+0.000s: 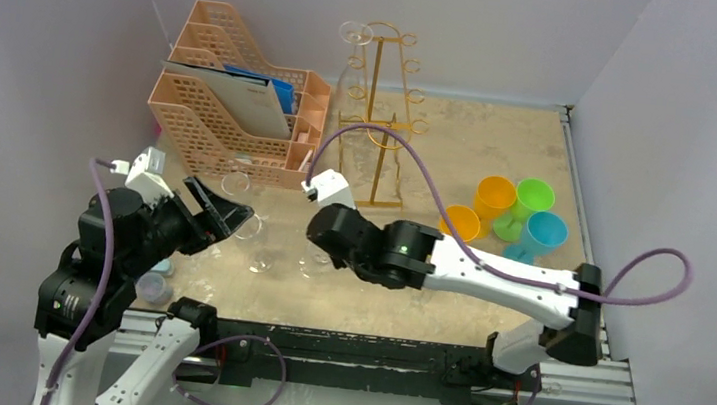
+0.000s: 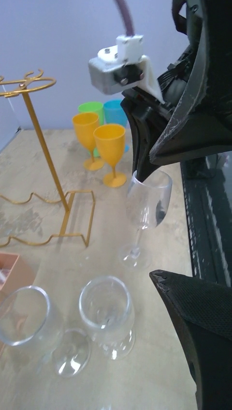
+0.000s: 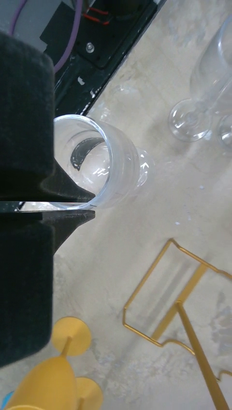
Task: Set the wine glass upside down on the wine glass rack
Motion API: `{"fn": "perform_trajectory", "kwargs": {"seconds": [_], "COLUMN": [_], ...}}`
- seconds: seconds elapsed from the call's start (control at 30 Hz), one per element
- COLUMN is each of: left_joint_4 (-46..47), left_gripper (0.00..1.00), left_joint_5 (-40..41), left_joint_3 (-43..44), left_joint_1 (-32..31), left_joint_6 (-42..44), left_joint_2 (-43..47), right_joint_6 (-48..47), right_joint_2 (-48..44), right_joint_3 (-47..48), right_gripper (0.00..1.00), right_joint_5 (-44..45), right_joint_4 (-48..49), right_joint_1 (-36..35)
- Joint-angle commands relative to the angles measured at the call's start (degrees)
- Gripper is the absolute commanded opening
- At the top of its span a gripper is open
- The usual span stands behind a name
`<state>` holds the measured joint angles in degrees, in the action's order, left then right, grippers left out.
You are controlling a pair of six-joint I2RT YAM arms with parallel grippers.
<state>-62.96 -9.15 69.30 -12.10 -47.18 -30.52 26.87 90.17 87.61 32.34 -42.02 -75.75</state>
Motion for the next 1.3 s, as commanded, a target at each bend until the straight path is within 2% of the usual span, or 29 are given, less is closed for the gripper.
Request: {"fn": "perform_trajectory", "kwargs": {"seconds": [0.0,0.23,0.47,0.6,0.83,0.97,1.07,1.27], "left_joint_4": [4.18,10.21,10.47,16.86,24.77,27.75,25.11,21.55], "left_gripper": [0.81,0.83,0.80,0.78,0.75,0.71,0.62,0.59], "left_joint_5": [-6.94,-8.30,-1.77,-3.40,-8.41,-7.83,-6.22,-4.73], "left_joint_3": [-1.12,-2.69,-6.08,-9.41,-11.28,-10.86,-10.77,-10.79], "left_joint_1": [-0.12,-0.12,-0.12,-0.12,-0.12,-0.12,-0.12,-0.12], "left_joint_6": [-6.97,-19.02,-35.29,-40.76,-44.12,-46.18,-47.63,-49.73], "left_joint_2": [-2.41,-2.06,-0.74,-1.95,-7.29,-8.90,-8.71,-7.49], "right_joint_6": [-6.92,-8.05,-9.47,-10.20,-11.66,-10.65,-10.43,-12.41], "right_joint_2": [-8.47,-18.94,-23.81,-25.31,-26.04,-26.90,-27.11,-25.46], "right_joint_3": [-6.29,-13.68,-18.39,-20.38,-22.44,-24.29,-24.68,-23.91], "right_gripper": [0.00,0.00,0.00,0.00,0.00,0.00,0.00,0.00], "right_joint_5": [2.71,6.80,7.52,7.31,3.86,1.68,-0.59,-2.01], "right_joint_4": [17.21,31.15,40.57,45.83,52.99,57.93,60.39,62.21], "right_joint_1": [-0.28,-0.28,-0.28,-0.28,-0.28,-0.28,-0.28,-0.28]}}
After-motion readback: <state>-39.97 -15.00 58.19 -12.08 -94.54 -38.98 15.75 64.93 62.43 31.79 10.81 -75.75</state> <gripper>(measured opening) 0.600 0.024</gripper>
